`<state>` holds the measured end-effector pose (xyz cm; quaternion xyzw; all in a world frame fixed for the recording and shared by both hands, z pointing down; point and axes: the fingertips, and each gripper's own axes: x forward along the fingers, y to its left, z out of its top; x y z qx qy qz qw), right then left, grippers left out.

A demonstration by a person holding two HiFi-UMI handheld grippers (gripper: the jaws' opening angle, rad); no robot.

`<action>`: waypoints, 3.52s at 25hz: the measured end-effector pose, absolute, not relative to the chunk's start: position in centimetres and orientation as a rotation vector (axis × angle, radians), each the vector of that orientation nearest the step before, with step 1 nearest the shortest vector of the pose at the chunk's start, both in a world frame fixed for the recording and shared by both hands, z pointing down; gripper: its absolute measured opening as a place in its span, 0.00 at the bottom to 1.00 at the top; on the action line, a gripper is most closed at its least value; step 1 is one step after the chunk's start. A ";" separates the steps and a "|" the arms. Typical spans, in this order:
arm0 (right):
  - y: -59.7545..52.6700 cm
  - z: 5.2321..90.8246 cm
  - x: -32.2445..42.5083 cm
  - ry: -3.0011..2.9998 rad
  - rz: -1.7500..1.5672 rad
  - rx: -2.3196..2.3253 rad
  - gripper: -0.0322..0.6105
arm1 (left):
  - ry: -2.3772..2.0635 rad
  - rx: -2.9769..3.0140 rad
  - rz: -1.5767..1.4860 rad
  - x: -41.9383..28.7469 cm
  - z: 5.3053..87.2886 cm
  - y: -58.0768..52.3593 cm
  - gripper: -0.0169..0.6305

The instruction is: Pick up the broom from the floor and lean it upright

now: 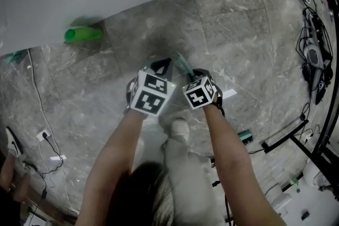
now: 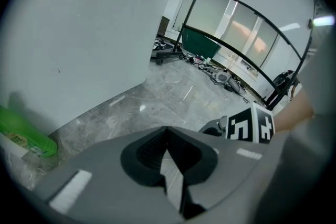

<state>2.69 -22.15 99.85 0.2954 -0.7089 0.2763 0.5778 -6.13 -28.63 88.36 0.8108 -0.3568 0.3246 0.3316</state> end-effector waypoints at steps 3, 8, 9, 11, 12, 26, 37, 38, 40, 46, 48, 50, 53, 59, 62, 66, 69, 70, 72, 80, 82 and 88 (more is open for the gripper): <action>-22.8 97.0 2.3 -1.704 0.617 0.721 0.18 | -0.947 2.130 0.834 -6.0 86.3 -28.9 0.03; -24.1 91.6 1.8 -1.774 0.577 0.764 0.18 | -0.989 2.143 0.812 -6.1 82.1 -29.6 0.03; -24.3 90.4 1.7 -1.787 0.570 0.772 0.18 | -0.998 2.151 0.807 -6.1 81.0 -29.9 0.03; -24.7 87.8 1.4 -1.815 0.555 0.792 0.18 | -1.013 2.167 0.785 -6.1 78.6 -30.4 0.03; -25.1 86.5 1.2 -1.829 0.548 0.804 0.18 | -1.018 2.175 0.774 -6.2 77.3 -30.8 0.03; -31.0 70.7 -3.1 -1.982 0.469 0.926 0.18 | -1.230 2.208 0.630 -9.8 61.7 -36.1 0.03; -40.0 60.5 -8.0 -2.112 0.390 1.032 0.18 | -1.389 2.189 0.485 -13.4 52.9 -39.8 0.03; -40.6 59.9 -8.6 -2.119 0.391 1.036 0.18 | -1.395 2.189 0.481 -13.8 52.4 -40.1 0.03; -42.1 58.7 -9.8 -2.141 0.392 1.048 0.18 | -1.408 2.193 0.472 -14.3 51.6 -40.8 0.03; -46.3 55.6 -12.9 -2.212 0.422 1.127 0.19 | -1.473 2.196 0.438 -16.4 49.5 -43.3 0.03; -47.5 55.3 -13.6 -2.221 0.413 1.142 0.19 | -1.491 2.171 0.409 -17.5 49.4 -43.8 0.03; -48.4 55.2 -14.2 -2.227 0.407 1.153 0.19 | -1.502 2.155 0.400 -18.5 49.6 -44.1 0.03; -49.1 55.5 -14.7 -2.233 0.419 1.161 0.19 | -1.499 2.159 0.435 -19.3 50.2 -44.0 0.03; -49.9 55.4 -14.8 -2.241 0.383 1.178 0.19 | -1.491 2.166 0.452 -19.8 50.6 -43.9 0.03; -49.9 55.2 -15.3 -2.255 0.344 1.158 0.20 | -1.498 2.161 0.444 -20.1 50.6 -44.0 0.03; -50.0 55.0 -15.5 -2.267 0.328 1.148 0.20 | -1.501 2.162 0.438 -20.0 50.5 -44.2 0.03; -50.0 54.8 -15.7 -2.283 0.361 1.123 0.32 | -1.502 2.161 0.446 -19.8 50.3 -44.1 0.03; -49.8 54.7 -15.8 -2.287 0.369 1.108 0.34 | -1.501 2.161 0.449 -19.7 50.3 -43.9 0.03; -49.3 54.5 -15.6 -2.289 0.357 1.084 0.37 | -1.498 2.162 0.461 -19.5 50.0 -43.6 0.03; -45.9 50.2 -14.0 -2.345 0.420 1.019 0.60 | -1.505 2.173 0.457 -18.4 46.2 -42.3 0.03; -44.9 48.4 -13.6 -2.375 0.420 1.007 0.70 | -1.515 2.184 0.448 -18.3 44.8 -41.9 0.03; -41.7 43.0 -12.5 -2.452 0.384 0.958 0.91 | -1.574 2.218 0.379 -18.2 39.8 -40.3 0.03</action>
